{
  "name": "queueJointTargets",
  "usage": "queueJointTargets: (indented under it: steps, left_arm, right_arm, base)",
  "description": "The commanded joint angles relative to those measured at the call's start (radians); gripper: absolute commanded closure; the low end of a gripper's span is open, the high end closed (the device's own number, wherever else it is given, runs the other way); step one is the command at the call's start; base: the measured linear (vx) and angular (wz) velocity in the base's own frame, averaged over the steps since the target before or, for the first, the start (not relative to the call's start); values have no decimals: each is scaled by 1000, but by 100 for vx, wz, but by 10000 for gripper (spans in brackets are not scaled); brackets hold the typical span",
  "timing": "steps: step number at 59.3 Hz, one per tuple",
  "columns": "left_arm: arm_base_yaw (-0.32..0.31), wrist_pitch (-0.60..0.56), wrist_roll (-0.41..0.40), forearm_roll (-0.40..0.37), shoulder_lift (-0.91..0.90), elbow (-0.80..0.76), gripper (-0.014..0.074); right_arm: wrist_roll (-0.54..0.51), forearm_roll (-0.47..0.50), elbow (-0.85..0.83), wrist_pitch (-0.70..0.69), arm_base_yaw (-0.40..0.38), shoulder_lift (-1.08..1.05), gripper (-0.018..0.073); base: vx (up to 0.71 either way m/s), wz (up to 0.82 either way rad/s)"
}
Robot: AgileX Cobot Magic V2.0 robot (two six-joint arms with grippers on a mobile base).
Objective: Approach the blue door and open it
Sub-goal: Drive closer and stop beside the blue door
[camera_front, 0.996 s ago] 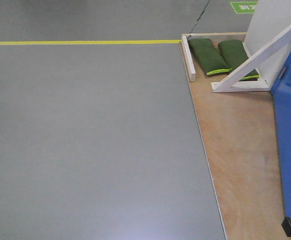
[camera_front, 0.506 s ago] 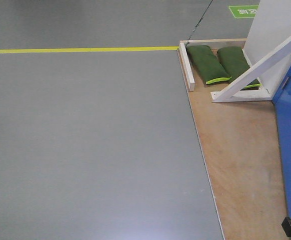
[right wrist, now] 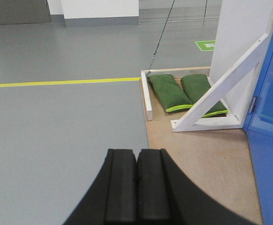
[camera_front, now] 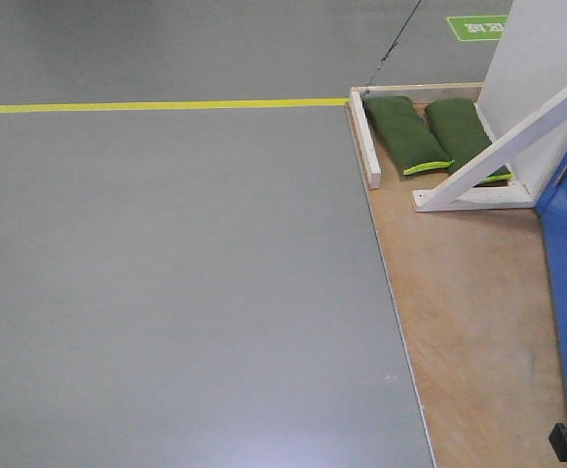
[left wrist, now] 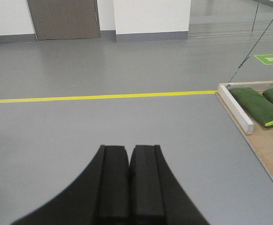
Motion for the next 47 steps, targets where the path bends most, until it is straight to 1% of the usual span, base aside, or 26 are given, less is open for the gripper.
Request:
queueJointTargets:
  steps: [1,47]
  left_arm:
    - [-2,-86,-7,-2,-16,-27,524]
    - [-1,-86,-7,-2,-14,-27,524]
  right_arm:
    - [-2,0,-5,-86,-1,-16,561]
    - [-2,0,-10,-84,-1,-14,561]
  base:
    - [7,0]
    - [1,0]
